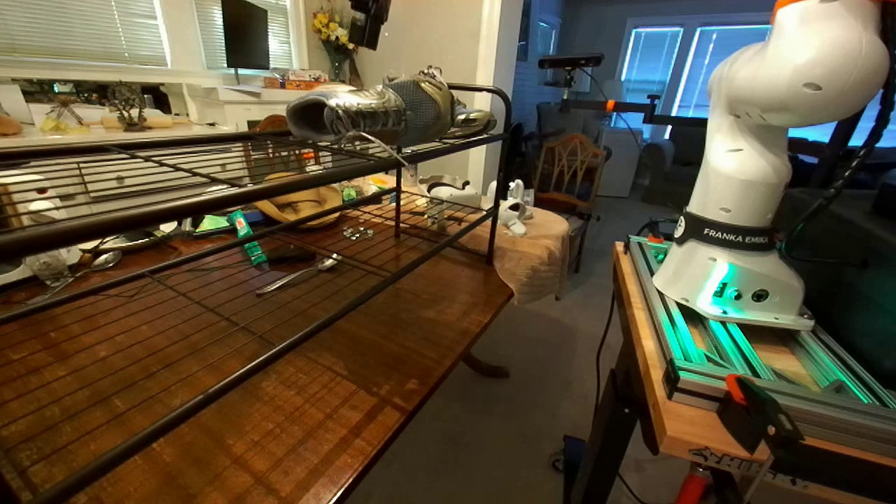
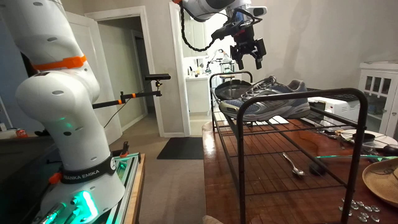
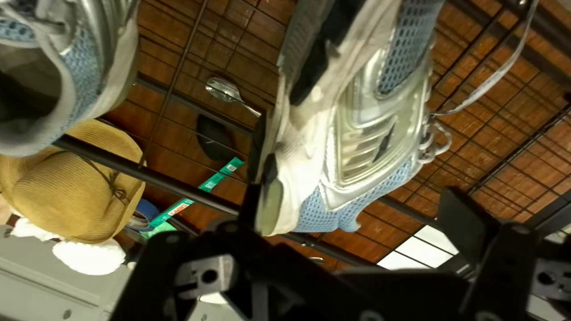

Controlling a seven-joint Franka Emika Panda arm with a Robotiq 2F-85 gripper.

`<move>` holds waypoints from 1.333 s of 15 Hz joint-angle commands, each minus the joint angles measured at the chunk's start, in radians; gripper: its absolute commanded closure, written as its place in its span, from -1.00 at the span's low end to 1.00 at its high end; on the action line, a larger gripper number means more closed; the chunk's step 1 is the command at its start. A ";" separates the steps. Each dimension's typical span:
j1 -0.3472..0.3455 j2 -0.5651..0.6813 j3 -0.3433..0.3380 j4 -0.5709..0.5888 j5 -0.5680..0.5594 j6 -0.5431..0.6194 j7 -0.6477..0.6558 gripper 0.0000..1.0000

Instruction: Take one shoe off of the other shoe and place it on it's side

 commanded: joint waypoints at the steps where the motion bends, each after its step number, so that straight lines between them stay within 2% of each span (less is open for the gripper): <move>1: 0.022 0.023 0.019 -0.021 0.001 0.041 -0.039 -1.00; 7: 0.039 0.054 0.047 -0.062 -0.066 0.118 -0.104 -1.00; 14: 0.031 0.041 0.052 -0.117 -0.321 0.223 -0.122 -1.00; 20: 0.027 0.022 0.060 -0.125 -0.496 0.156 -0.036 -1.00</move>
